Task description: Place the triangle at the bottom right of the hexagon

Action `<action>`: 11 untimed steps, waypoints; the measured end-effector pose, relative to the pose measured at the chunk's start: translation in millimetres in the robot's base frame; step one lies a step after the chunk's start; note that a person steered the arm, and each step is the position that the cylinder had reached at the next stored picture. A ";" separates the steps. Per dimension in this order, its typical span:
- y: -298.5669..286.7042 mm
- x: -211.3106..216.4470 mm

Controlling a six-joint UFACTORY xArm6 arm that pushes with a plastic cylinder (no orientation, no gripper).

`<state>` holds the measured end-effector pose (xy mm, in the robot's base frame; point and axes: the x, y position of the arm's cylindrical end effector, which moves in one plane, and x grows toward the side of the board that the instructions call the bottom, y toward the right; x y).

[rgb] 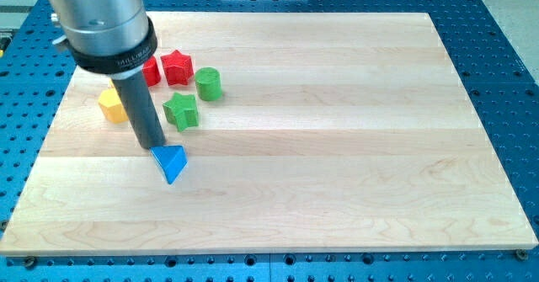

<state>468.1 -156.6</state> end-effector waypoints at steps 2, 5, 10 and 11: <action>27.1 -15.5; -56.4 82.5; 14.3 43.4; -19.7 53.3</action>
